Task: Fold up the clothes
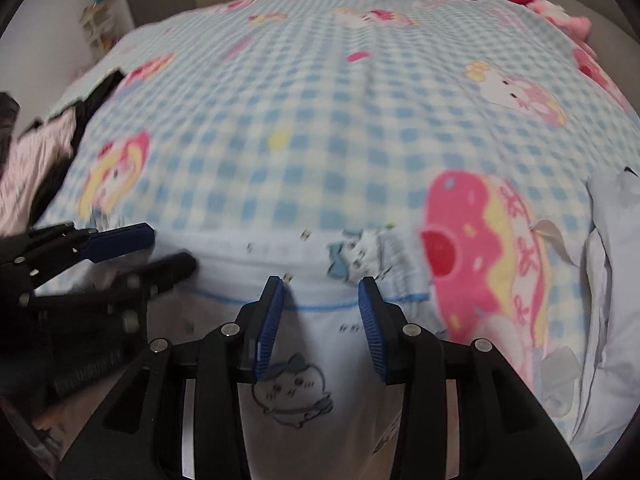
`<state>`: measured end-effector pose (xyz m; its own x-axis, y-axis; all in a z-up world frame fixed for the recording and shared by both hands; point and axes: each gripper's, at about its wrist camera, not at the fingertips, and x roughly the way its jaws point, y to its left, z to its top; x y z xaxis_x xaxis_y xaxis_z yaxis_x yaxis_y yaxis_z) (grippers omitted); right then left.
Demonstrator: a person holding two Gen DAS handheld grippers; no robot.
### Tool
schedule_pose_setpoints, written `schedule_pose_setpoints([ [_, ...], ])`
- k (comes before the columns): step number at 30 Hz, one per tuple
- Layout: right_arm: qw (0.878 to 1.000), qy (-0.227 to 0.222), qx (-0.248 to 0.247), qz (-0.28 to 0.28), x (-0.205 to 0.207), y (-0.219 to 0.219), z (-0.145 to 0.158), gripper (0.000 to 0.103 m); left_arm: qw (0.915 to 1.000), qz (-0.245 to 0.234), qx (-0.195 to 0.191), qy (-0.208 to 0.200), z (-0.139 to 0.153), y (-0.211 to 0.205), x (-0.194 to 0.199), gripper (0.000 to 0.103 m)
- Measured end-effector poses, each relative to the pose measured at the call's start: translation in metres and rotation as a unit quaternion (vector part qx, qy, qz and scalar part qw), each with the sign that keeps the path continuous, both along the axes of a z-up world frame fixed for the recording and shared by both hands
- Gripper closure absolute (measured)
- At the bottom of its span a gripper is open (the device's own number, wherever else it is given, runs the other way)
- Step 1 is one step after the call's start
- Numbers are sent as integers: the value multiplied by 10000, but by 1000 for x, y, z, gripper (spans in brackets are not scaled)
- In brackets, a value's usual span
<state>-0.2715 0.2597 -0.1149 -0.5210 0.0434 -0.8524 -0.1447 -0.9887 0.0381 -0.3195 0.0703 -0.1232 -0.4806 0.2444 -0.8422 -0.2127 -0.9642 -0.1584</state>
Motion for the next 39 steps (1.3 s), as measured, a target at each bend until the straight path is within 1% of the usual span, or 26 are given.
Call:
schedule_pose_setpoints([
  [2, 9999, 48, -151, -67, 13, 4, 9, 63, 9989, 317, 338, -16, 10, -12, 3, 56],
  [3, 9997, 71, -226, -100, 20, 5, 14, 63, 9985, 329, 439, 44, 17, -16, 12, 56],
  [4, 9994, 94, -302, -134, 27, 7, 18, 63, 9987, 274, 415, 125, 22, -17, 24, 56],
  [5, 9991, 117, -378, -167, 33, 9, 23, 63, 9989, 221, 374, 202, 28, -18, 36, 56],
  [7, 9986, 116, -499, -142, 52, 8, 29, 61, 9996, 136, 86, 250, 32, -19, 64, 56],
  [11, 9979, 25, -641, -32, 100, -15, 27, 59, 9999, 38, 17, 116, 24, -22, 115, 56],
  [13, 9980, 37, -634, -49, 117, -25, 22, 59, 9995, -9, -306, 69, 13, -19, 137, 56],
  [14, 9980, 43, -629, -58, 125, -30, 19, 59, 9993, -54, -376, -6, 7, -18, 144, 56],
  [16, 9992, -13, -405, 11, 138, -41, 12, 59, 9985, -143, -517, -146, -4, -17, 158, 56],
  [18, 9994, -38, -312, 121, 149, -48, 10, 59, 9974, -222, -667, -144, -6, -19, 175, 56],
  [19, 9993, -22, -355, 139, 160, -48, 10, 59, 9975, -204, -664, -137, -4, -22, 183, 56],
  [21, 9989, 46, -437, 133, 174, -49, 13, 59, 9984, -116, -517, -199, -2, -30, 196, 56],
  [25, 9991, 116, -375, 140, 193, -56, 16, 59, 9988, 25, -391, -296, -2, -37, 212, 55],
  [29, 9994, -3, -165, 308, 205, -69, 8, 58, 9991, 114, -225, -348, 1, -45, 228, 54],
  [32, 9990, -154, -146, 392, 217, -70, 0, 57, 9986, 107, -303, -425, 0, -52, 242, 53],
  [35, 9988, -198, -118, 435, 234, -65, -2, 52, 9981, -32, -419, -447, 1, -57, 263, 51],
  [36, 9987, -203, -152, 433, 240, -63, -2, 52, 9980, -64, -427, -455, 1, -59, 269, 50],
  [38, 9988, -170, -237, 398, 248, -59, 3, 52, 9983, -59, -375, -447, 3, -63, 280, 50],
  [39, 9989, -143, -268, 359, 251, -58, 7, 52, 9988, -28, -250, -431, 6, -64, 283, 50],
])
